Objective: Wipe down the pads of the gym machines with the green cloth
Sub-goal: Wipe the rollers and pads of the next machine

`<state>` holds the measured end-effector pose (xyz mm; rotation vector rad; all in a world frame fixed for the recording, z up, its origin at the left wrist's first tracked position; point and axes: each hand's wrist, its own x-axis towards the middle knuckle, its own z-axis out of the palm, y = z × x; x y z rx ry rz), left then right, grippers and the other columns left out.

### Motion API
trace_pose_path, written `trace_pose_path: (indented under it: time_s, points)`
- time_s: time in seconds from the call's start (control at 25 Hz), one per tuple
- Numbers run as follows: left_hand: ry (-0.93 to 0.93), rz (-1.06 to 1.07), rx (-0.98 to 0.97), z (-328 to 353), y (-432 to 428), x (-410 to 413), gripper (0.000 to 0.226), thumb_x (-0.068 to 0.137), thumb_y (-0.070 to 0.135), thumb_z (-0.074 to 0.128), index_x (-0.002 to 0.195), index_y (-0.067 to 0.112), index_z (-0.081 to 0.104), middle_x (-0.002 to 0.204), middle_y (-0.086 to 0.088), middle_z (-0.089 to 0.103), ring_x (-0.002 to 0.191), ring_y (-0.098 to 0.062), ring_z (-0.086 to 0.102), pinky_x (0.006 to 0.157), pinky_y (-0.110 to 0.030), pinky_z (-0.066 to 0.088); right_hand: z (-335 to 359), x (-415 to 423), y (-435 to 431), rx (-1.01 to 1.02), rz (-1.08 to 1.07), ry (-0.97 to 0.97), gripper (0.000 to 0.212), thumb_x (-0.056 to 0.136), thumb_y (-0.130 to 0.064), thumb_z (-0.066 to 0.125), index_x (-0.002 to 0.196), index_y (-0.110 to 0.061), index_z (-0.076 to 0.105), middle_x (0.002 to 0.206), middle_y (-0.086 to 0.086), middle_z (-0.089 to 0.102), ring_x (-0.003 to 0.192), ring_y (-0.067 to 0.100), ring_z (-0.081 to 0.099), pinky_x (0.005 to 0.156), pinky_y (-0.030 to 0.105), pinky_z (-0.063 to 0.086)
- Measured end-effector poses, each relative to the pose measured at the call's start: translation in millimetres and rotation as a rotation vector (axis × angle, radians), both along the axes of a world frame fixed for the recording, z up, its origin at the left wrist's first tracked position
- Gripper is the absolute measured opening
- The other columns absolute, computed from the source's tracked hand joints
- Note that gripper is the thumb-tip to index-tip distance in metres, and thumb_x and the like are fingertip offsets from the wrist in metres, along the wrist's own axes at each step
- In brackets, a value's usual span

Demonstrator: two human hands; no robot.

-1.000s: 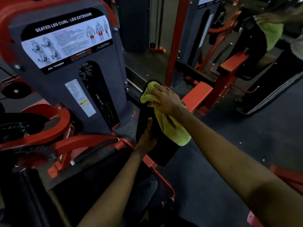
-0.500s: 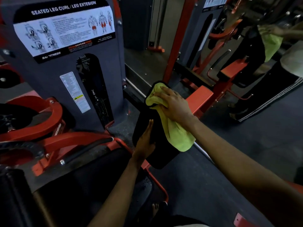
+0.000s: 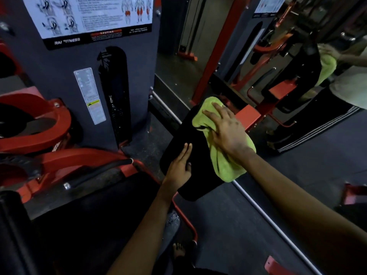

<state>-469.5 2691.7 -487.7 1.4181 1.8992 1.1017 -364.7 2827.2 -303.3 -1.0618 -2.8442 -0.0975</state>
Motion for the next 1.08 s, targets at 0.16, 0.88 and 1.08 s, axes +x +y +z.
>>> trace_pose_path:
  time_s: [0.16,0.88,1.08]
  points:
    - [-0.026,0.001,-0.075,-23.9,-11.1,-2.4,0.089,0.089,0.007,0.053,0.157,0.046,0.011,0.167,0.010,0.015,0.128,-0.034,0.055,0.096,-0.040,0.053,-10.7,-35.9,2.9,0.140,-0.010,-0.139,0.054,0.099,-0.043,0.052,0.151,-0.031,0.044,0.165,0.008,0.027,0.149,0.040,0.029,0.107,0.057,0.042]
    - [-0.283,0.028,-0.279,-60.8,-29.0,-1.0,0.078,0.096,0.014,0.057,0.158,0.038,0.016,0.168,0.005,0.011,0.151,-0.026,0.025,0.121,-0.043,0.029,-61.7,-27.5,-24.9,0.314,0.211,-0.370,0.051,0.098,-0.036,0.061,0.146,-0.022,0.055,0.164,0.002,0.036,0.154,0.033,0.024,0.122,0.050,0.001]
    - [-0.343,0.027,-0.191,-45.0,-30.5,2.2,0.078,0.097,0.014,0.056,0.158,0.040,0.016,0.167,0.007,0.012,0.152,-0.021,0.020,0.121,-0.035,0.022,-48.4,70.8,-52.1,0.318,0.149,-0.228,0.060,0.096,-0.042,0.034,0.153,-0.025,0.048,0.164,0.001,0.034,0.152,0.035,0.024,0.124,0.053,0.011]
